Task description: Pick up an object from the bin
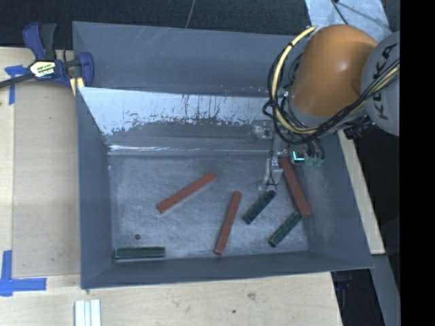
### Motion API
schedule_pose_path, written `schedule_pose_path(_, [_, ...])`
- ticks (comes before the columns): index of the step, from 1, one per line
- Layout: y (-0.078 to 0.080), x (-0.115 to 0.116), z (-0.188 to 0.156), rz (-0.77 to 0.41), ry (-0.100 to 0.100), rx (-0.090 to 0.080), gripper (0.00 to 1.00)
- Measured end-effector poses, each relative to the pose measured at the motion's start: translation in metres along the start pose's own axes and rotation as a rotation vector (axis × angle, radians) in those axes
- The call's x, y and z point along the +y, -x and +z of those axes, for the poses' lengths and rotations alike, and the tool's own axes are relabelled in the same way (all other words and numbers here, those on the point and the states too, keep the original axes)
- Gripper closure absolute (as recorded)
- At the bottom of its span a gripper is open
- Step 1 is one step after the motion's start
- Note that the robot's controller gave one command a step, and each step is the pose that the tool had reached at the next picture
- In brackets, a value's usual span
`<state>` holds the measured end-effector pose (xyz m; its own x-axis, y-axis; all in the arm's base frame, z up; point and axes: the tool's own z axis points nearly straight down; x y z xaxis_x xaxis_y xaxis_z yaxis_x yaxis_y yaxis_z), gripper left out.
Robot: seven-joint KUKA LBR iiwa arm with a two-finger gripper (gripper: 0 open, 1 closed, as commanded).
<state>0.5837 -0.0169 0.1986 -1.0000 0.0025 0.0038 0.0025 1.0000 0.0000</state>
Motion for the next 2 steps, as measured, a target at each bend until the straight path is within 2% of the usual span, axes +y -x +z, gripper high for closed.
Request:
schedule_pose_path(1, [0.002,0.0,-0.004,0.0,0.0,-0.008,0.0])
schedule_pose_path(2, [0.002,0.003,0.035,0.008,0.0,-0.016,0.0])
